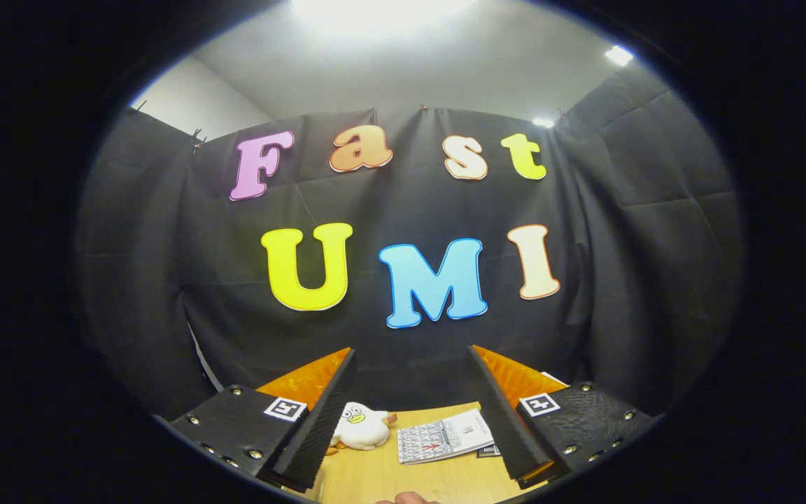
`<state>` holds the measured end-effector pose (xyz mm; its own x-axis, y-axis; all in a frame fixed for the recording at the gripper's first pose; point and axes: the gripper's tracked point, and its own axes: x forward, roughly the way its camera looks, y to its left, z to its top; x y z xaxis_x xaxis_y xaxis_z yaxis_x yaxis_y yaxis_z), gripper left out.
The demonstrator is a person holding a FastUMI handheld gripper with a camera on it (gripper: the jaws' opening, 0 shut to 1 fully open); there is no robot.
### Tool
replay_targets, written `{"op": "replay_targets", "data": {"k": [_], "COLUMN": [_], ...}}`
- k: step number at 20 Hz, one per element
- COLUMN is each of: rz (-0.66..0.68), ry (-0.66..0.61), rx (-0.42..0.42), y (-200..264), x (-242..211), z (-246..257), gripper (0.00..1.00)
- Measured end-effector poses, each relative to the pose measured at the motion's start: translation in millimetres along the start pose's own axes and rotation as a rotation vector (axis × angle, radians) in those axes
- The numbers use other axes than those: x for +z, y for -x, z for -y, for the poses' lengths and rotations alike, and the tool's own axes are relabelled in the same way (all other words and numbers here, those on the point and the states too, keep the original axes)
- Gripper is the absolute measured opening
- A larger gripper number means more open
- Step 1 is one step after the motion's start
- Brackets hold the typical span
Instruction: Open the storage box then place both shoes into the box .Put the left shoe in first, then the right shoe, with the right side of both shoes facing outward in a uniform manner.
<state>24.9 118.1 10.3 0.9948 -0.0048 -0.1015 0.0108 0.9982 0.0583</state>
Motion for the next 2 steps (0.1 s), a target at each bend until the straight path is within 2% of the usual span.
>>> {"op": "replay_targets", "data": {"k": [2], "rz": [0.000], "ry": [-0.006], "rx": [0.008], "y": [7.6], "x": [0.9], "z": [6.0], "gripper": [0.95]}}
